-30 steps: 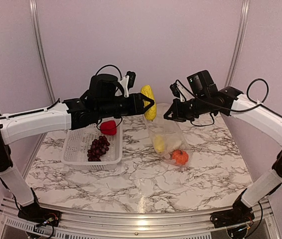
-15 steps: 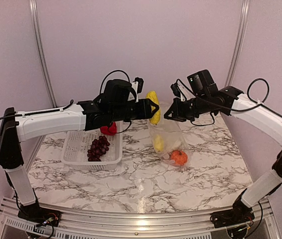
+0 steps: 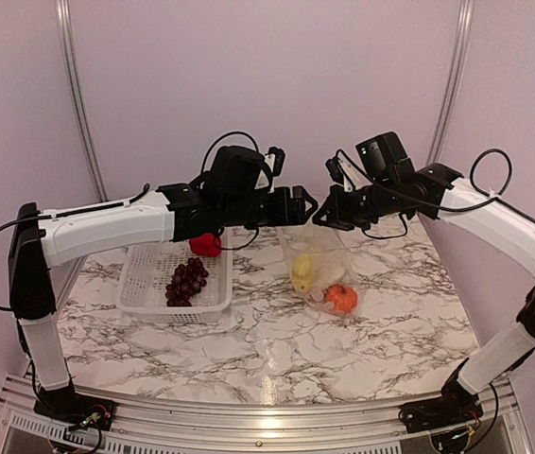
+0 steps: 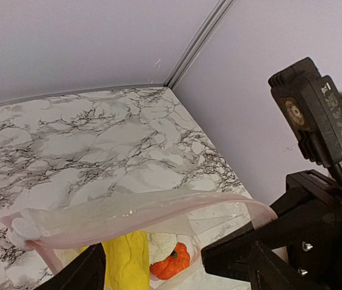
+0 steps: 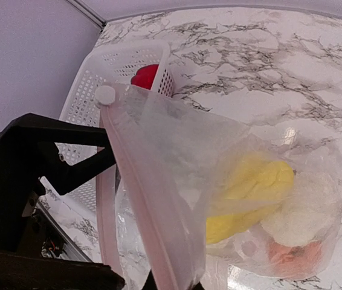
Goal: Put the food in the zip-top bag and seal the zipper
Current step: Place the fake fruit in the zipper food storage bag, then adjust the zipper food storage bag at the center of the board.
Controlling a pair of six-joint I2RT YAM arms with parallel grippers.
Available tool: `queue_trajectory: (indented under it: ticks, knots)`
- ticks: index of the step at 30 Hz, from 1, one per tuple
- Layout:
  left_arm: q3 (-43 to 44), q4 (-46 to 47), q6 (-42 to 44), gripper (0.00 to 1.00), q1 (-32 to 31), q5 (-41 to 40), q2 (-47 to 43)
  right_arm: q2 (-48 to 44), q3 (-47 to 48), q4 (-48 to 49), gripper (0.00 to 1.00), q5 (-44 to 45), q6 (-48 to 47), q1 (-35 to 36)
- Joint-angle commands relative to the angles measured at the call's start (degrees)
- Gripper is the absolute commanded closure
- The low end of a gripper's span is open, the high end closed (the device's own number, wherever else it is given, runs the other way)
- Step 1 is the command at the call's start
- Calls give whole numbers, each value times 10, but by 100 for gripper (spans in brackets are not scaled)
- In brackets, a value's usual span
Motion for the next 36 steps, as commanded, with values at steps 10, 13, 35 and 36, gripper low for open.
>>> queue_trajectory:
  ticks: [10, 13, 35, 36]
  knots:
    - [4, -158, -13, 26, 7, -183, -102, -23, 7, 8, 100, 15, -3, 7]
    - [-34, -173, -30, 30, 10, -177, -111, -24, 3, 8, 100, 15, -5, 6]
    - [130, -281, -70, 72, 28, -33, 60, 11, 10, -14, 100, 24, -33, 6]
    - [153, -303, -69, 81, 30, -24, 78, 24, 28, -33, 100, 48, -38, 6]
